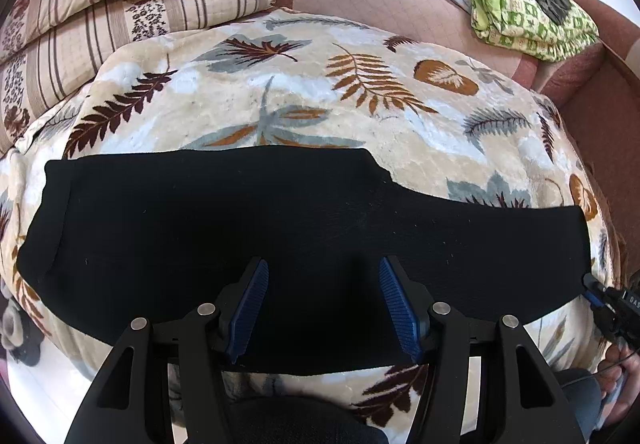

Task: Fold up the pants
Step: 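Grasp the folded leg ends with the right tool, then hold the leg ends with the right tool and lift them slightly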

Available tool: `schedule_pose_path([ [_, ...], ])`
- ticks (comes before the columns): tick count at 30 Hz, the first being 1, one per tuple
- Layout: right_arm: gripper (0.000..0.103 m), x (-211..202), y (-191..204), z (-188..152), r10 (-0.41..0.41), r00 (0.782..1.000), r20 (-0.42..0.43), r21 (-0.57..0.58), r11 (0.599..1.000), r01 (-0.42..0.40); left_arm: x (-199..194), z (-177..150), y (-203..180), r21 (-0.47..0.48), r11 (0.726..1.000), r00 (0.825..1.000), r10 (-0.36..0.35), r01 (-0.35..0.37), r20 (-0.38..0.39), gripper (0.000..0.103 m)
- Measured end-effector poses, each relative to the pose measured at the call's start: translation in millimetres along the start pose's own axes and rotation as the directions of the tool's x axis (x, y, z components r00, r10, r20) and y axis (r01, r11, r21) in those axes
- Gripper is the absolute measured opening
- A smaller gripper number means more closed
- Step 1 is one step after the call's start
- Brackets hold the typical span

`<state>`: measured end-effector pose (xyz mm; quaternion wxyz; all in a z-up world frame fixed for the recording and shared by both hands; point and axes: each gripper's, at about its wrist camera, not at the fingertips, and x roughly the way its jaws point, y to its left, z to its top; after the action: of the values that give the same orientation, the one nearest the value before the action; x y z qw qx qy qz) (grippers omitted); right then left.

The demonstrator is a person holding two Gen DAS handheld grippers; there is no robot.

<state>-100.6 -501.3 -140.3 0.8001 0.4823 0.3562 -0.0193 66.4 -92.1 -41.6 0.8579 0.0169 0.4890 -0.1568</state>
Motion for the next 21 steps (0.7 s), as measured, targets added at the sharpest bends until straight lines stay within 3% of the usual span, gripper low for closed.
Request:
schedule_pose_path([
  [9, 0.012, 2, 5, 0, -0.035, 0.999, -0.011, 0.011, 0.999, 0.035, 2, 0, -8, 0.035, 0.999, 1.000, 0.004, -0.003, -0.013, 0.057],
  [13, 0.011, 3, 14, 4, -0.092, 0.995, -0.027, 0.005, 0.996, 0.092, 0, -1, -6, 0.034, 0.999, 1.000, -0.005, 0.005, -0.004, 0.058],
  [21, 0.011, 14, 27, 21, -0.198, 0.965, -0.172, -0.059, 0.980, 0.190, 2, 0, -2, 0.022, 1.000, 1.000, -0.019, 0.020, -0.011, 0.058],
])
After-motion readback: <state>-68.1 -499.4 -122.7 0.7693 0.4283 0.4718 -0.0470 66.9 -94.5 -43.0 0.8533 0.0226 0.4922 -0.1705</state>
